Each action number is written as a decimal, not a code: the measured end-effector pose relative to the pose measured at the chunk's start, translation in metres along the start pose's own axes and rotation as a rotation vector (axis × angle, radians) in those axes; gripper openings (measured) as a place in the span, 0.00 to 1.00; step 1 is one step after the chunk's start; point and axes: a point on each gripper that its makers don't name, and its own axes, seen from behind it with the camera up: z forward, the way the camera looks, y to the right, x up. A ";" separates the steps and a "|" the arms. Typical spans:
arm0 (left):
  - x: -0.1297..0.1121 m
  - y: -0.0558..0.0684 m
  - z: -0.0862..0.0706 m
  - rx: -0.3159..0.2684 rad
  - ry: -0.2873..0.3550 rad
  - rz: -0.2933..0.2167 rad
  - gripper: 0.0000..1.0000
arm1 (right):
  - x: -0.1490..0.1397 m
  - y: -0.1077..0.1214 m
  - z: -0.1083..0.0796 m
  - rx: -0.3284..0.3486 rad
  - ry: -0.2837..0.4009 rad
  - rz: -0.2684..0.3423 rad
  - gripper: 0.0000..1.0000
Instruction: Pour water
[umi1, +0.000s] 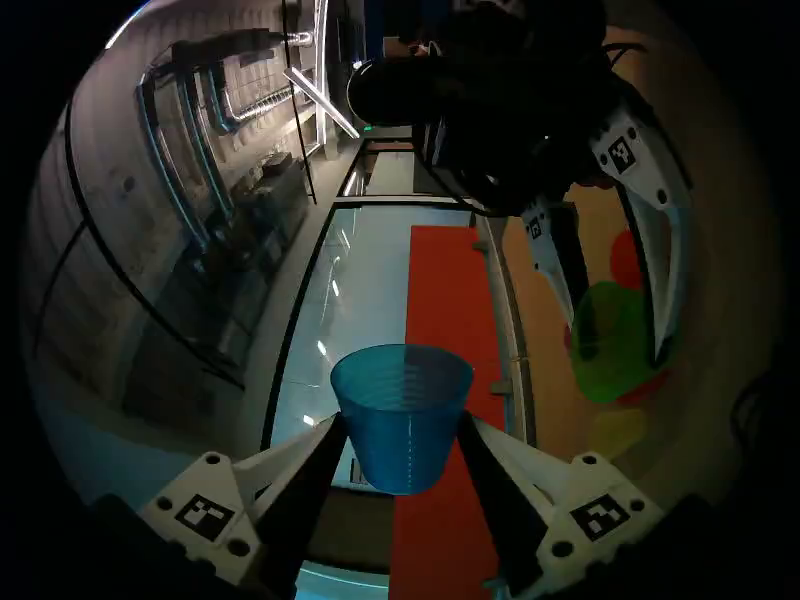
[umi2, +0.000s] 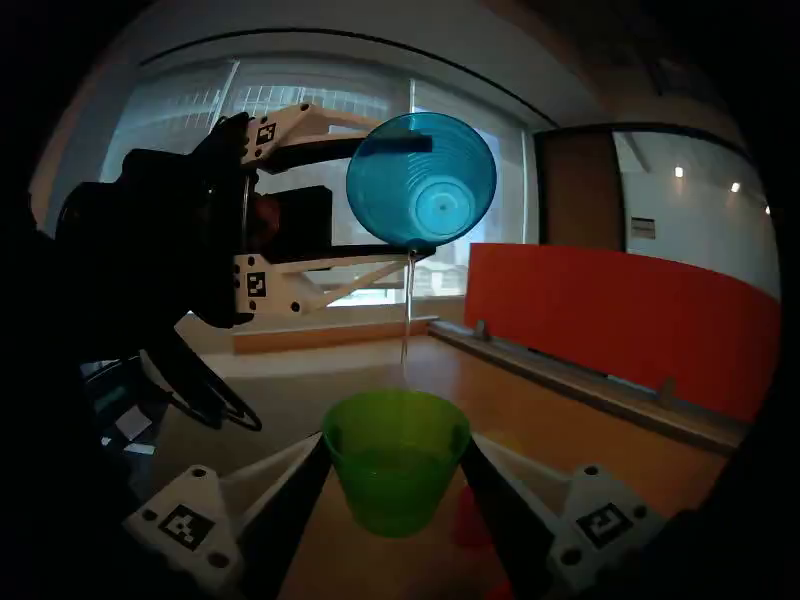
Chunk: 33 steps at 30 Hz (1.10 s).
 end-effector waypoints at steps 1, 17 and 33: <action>0.001 0.000 0.000 0.000 0.001 0.001 0.79 | 0.000 0.000 0.000 0.000 0.000 0.000 0.89; -0.002 -0.002 0.003 0.002 0.002 0.002 0.79 | 0.001 -0.001 0.000 0.001 0.000 -0.003 0.89; -0.010 0.000 0.004 -0.009 -0.009 -0.120 0.79 | 0.004 -0.001 0.000 -0.002 0.006 -0.002 0.89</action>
